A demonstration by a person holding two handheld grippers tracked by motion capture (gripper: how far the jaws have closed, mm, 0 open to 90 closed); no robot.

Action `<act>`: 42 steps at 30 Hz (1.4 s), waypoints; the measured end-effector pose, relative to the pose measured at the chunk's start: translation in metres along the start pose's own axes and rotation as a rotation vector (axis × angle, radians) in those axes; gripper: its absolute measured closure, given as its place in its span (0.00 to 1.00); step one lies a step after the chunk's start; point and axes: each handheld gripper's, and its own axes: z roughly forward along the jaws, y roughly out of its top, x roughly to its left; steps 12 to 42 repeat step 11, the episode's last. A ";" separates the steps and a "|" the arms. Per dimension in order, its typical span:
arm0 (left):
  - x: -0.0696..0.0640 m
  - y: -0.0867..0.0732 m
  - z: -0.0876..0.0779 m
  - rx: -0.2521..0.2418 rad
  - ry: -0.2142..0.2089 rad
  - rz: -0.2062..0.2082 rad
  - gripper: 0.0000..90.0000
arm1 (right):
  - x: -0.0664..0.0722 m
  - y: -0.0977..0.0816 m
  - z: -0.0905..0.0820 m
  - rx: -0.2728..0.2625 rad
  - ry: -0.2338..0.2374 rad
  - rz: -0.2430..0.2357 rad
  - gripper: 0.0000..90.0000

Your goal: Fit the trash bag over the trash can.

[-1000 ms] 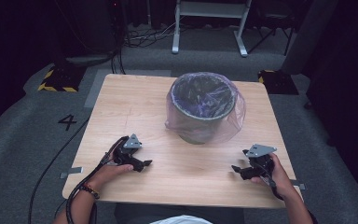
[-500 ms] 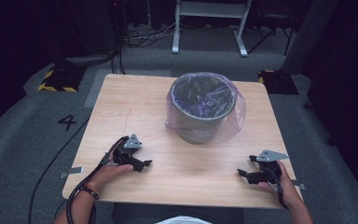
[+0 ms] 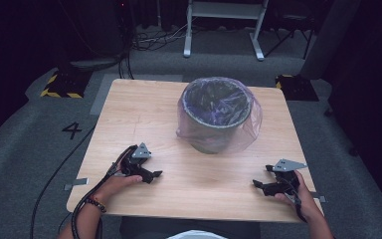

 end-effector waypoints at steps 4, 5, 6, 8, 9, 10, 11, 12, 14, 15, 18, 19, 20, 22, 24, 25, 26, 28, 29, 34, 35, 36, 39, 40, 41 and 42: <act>0.000 0.000 0.000 0.000 -0.002 0.002 0.13 | 0.000 0.000 0.000 0.000 0.000 0.000 0.17; 0.000 0.000 0.000 0.000 -0.002 0.002 0.13 | 0.000 0.000 0.000 0.000 0.000 0.000 0.17; 0.000 0.000 0.000 0.001 -0.002 0.002 0.13 | 0.000 0.000 0.000 0.000 0.000 0.000 0.17; 0.000 0.000 0.000 0.000 -0.002 0.002 0.13 | 0.000 0.000 0.000 0.000 0.000 0.000 0.17; 0.001 0.000 0.000 0.000 -0.002 0.004 0.13 | 0.000 0.000 0.000 0.000 0.000 0.000 0.17; 0.001 0.000 0.000 0.000 -0.002 0.004 0.12 | 0.000 0.000 0.000 0.000 0.000 0.000 0.17; 0.001 0.000 0.000 0.001 -0.003 0.003 0.12 | 0.000 0.000 0.000 0.000 0.000 0.000 0.17; 0.001 0.000 0.000 0.001 -0.003 0.003 0.12 | 0.000 0.000 0.000 0.000 0.000 0.000 0.17; 0.001 0.000 0.000 0.001 -0.003 0.003 0.12 | 0.000 0.000 0.000 0.000 0.000 0.000 0.17; 0.001 0.000 0.000 0.001 -0.003 0.003 0.12 | 0.000 0.000 0.000 0.000 0.000 0.000 0.17; 0.001 0.000 0.000 0.001 -0.003 0.003 0.12 | 0.000 0.000 0.000 0.000 0.000 0.000 0.17; 0.001 0.000 0.000 0.001 -0.003 0.003 0.12 | 0.000 0.000 0.000 0.000 0.000 0.000 0.17; 0.001 0.000 0.000 0.001 -0.003 0.003 0.12 | 0.000 0.000 0.000 0.000 0.000 0.000 0.17; 0.001 0.000 0.000 0.001 -0.003 0.003 0.12 | 0.000 0.000 0.000 0.000 0.000 0.000 0.17; 0.001 0.000 0.000 0.001 -0.003 0.003 0.12 | 0.000 0.000 0.000 0.000 0.000 0.000 0.17; 0.001 0.000 0.000 0.001 -0.003 0.003 0.12 | 0.000 0.000 0.000 0.000 0.000 0.000 0.17; 0.001 0.000 0.000 0.001 -0.003 0.003 0.12 | 0.000 0.000 0.000 0.000 0.000 0.000 0.17; 0.001 0.000 0.000 0.001 -0.003 0.003 0.12 | 0.000 0.000 0.000 0.000 0.000 0.000 0.17; 0.001 0.000 0.000 0.001 -0.003 0.003 0.12 | 0.000 0.000 0.000 0.000 0.000 0.000 0.17; 0.001 0.000 0.000 0.001 -0.003 0.003 0.12 | 0.000 0.000 0.000 0.000 0.000 0.000 0.17; 0.001 0.000 0.000 0.001 -0.003 0.003 0.12 | 0.000 0.000 0.000 0.000 0.000 0.000 0.17; 0.001 0.000 0.000 0.001 -0.003 0.003 0.12 | 0.000 0.000 0.000 0.000 0.000 0.000 0.17; 0.001 0.000 0.000 0.001 -0.003 0.003 0.12 | 0.000 0.000 0.000 0.000 0.000 0.000 0.17; 0.001 0.000 0.000 0.001 -0.003 0.003 0.12 | 0.000 0.000 0.000 0.000 0.000 0.000 0.17; 0.001 0.000 0.000 0.001 -0.003 0.003 0.12 | 0.000 0.000 0.000 0.000 0.000 0.000 0.17; 0.001 0.000 0.000 0.001 -0.003 0.003 0.12 | 0.000 0.000 0.000 0.000 0.000 0.000 0.17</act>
